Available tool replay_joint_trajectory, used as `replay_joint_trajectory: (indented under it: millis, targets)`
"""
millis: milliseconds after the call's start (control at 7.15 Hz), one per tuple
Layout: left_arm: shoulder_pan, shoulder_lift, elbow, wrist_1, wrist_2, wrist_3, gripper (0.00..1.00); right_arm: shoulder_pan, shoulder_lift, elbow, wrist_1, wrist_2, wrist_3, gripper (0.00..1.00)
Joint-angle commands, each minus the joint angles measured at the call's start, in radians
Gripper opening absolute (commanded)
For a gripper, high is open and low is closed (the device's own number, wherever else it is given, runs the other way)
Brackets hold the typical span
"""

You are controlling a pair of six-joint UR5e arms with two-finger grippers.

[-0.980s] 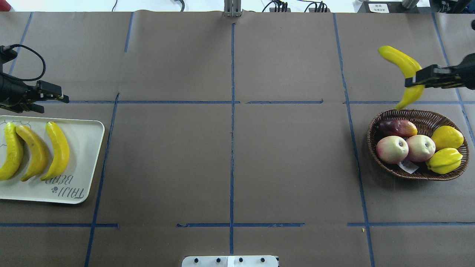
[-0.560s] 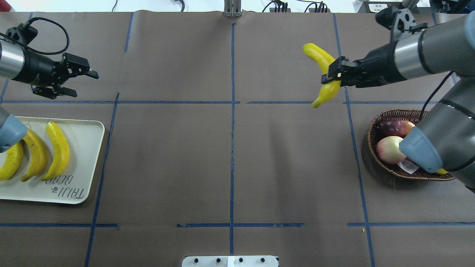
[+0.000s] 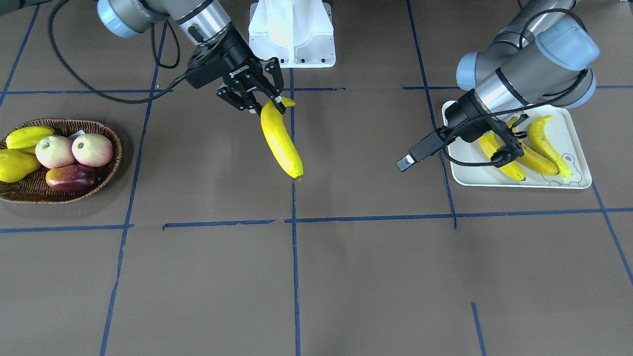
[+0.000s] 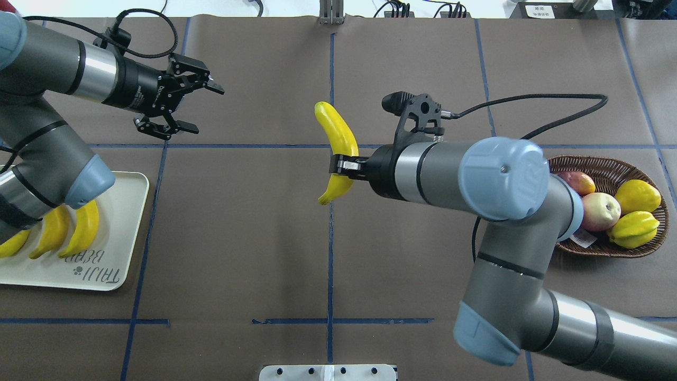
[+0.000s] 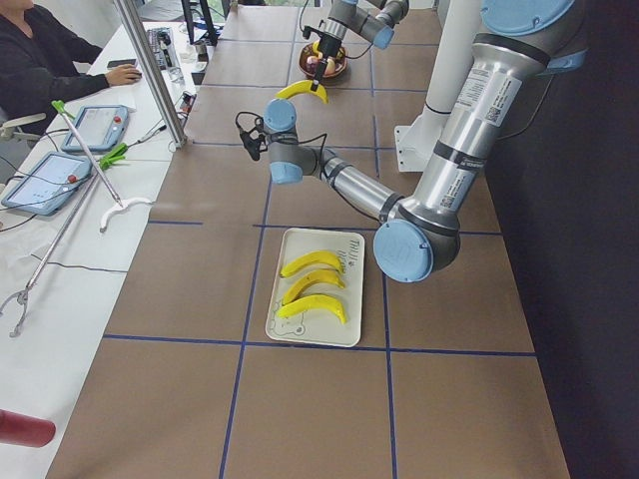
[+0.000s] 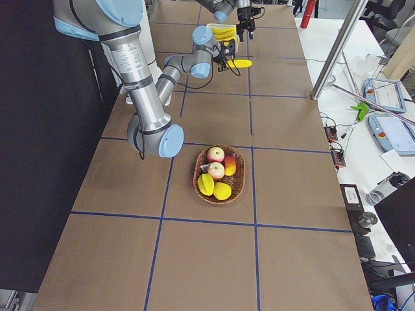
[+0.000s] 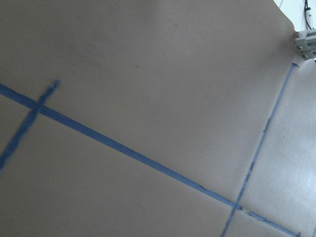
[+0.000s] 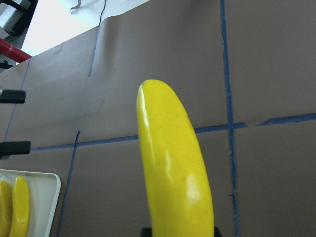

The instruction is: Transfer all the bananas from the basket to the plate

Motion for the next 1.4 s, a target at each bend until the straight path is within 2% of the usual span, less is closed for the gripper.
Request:
replay_joint_trajectory:
  millis: [0,140,560,840,980,1120,1259]
  targets:
    - [0.125,-0.086,-0.003,0.006,0.152,-0.147,0.99,-0.094,0.035,-0.004,-0.011,-0.153,0.004,0.01]
    - [0.165,-0.116,-0.003,0.013,0.171,-0.151,0.99,-0.096,0.035,-0.004,-0.011,-0.155,0.004,0.01]
    - [0.19,-0.142,-0.005,0.008,0.17,-0.184,0.99,-0.098,0.035,-0.004,-0.011,-0.155,0.004,0.01]
    - [0.218,-0.142,-0.018,0.003,0.17,-0.18,0.89,-0.098,0.035,-0.002,-0.011,-0.155,0.004,0.01]
    - [0.219,-0.142,-0.023,0.002,0.17,-0.172,0.22,-0.098,0.035,-0.002,-0.011,-0.155,0.004,0.01]
    - [0.219,-0.137,-0.031,0.002,0.168,-0.157,0.0,-0.098,0.033,-0.002,-0.011,-0.153,0.003,0.01]
    - [0.219,-0.134,-0.034,0.002,0.168,-0.145,0.0,-0.099,0.035,-0.001,-0.009,-0.153,0.003,0.03]
